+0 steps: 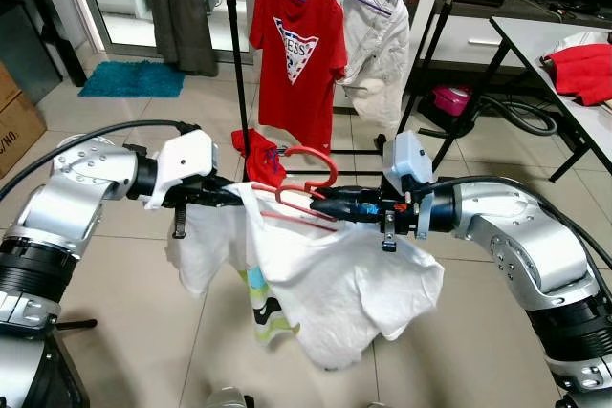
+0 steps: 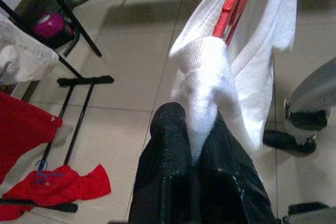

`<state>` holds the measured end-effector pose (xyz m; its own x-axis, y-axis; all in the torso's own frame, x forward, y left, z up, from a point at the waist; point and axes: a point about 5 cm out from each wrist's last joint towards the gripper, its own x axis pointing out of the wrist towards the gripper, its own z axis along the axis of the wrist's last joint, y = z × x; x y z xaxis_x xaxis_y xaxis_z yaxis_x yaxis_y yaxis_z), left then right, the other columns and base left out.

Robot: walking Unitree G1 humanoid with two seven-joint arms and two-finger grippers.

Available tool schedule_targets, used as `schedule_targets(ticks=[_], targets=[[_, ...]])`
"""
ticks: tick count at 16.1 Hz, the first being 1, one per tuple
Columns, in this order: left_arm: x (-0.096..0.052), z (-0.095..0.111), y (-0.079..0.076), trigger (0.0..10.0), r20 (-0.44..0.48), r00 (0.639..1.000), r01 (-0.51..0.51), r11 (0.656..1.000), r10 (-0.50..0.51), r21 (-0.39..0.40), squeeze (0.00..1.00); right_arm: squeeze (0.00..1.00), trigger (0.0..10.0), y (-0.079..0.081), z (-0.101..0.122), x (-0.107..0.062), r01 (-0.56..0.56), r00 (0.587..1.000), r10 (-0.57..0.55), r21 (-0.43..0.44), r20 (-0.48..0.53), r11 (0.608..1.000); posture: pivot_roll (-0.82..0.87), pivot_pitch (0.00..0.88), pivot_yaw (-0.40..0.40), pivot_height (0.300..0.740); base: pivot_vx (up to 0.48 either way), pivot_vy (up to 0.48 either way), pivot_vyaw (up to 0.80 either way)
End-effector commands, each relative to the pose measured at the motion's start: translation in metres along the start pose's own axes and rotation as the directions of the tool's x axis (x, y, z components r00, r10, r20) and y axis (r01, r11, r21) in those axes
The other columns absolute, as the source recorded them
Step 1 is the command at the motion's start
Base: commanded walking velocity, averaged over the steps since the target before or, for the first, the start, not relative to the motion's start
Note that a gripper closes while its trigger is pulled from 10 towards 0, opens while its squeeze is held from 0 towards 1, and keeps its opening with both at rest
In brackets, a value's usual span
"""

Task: Hang hanger

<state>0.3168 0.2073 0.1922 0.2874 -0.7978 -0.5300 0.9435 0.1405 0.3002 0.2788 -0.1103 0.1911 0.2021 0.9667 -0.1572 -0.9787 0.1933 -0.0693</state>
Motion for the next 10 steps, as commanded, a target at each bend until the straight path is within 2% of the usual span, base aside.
schedule_targets(ticks=[1, 2, 7, 8, 9, 10], targets=[[-0.002, 0.019, 0.001, 10.0, 0.143, 0.99, 0.02, 1.0, -0.022, 0.016, 0.0, 0.0, 0.0, 0.006, 0.001, 0.004, -0.031, 0.999, 0.031, 0.005, 0.016, 0.999, -0.03, 0.0, -0.044, 0.74, 0.0, 0.0, 0.0], [-0.002, 0.02, -0.001, 10.0, 0.158, 0.987, 0.022, 0.999, -0.026, 0.028, 1.0, 0.0, 0.0, 0.007, 0.0, 0.004, -0.031, 0.999, 0.031, 0.007, 0.013, 0.999, -0.03, 0.0, -0.049, 0.74, 0.0, 0.0, 0.0], [0.004, 0.034, -0.01, 10.0, 0.245, 0.966, 0.073, 0.996, -0.082, 0.047, 1.0, 0.0, 0.0, 0.006, -0.007, 0.003, 0.009, 1.0, -0.009, 0.019, -0.017, 1.0, -0.04, 0.0, -0.047, 0.74, 0.0, 0.0, 0.0], [0.006, 0.038, -0.011, 10.0, 0.279, 0.957, 0.068, 0.996, -0.084, 0.064, 0.65, 0.0, 0.0, 0.006, -0.008, 0.002, 0.023, 1.0, -0.023, 0.021, -0.021, 1.0, -0.04, 0.0, -0.046, 0.74, 0.0, 0.0, 0.0], [0.005, 0.039, -0.011, 10.0, 0.288, 0.954, 0.07, 0.996, -0.085, 0.062, 0.25, 0.0, 0.0, 0.005, -0.008, 0.002, 0.028, 0.999, -0.027, 0.021, -0.024, 0.999, -0.04, 0.0, -0.044, 0.74, 0.0, 0.0, 0.0], [0.005, 0.046, -0.008, 10.0, 0.331, 0.941, 0.043, 0.997, -0.065, 0.071, 0.0, 0.0, 0.0, 0.005, -0.01, 0.002, 0.039, 0.999, -0.038, 0.021, -0.035, 0.999, -0.04, 0.0, -0.043, 0.74, 0.0, 0.0, 0.0]])
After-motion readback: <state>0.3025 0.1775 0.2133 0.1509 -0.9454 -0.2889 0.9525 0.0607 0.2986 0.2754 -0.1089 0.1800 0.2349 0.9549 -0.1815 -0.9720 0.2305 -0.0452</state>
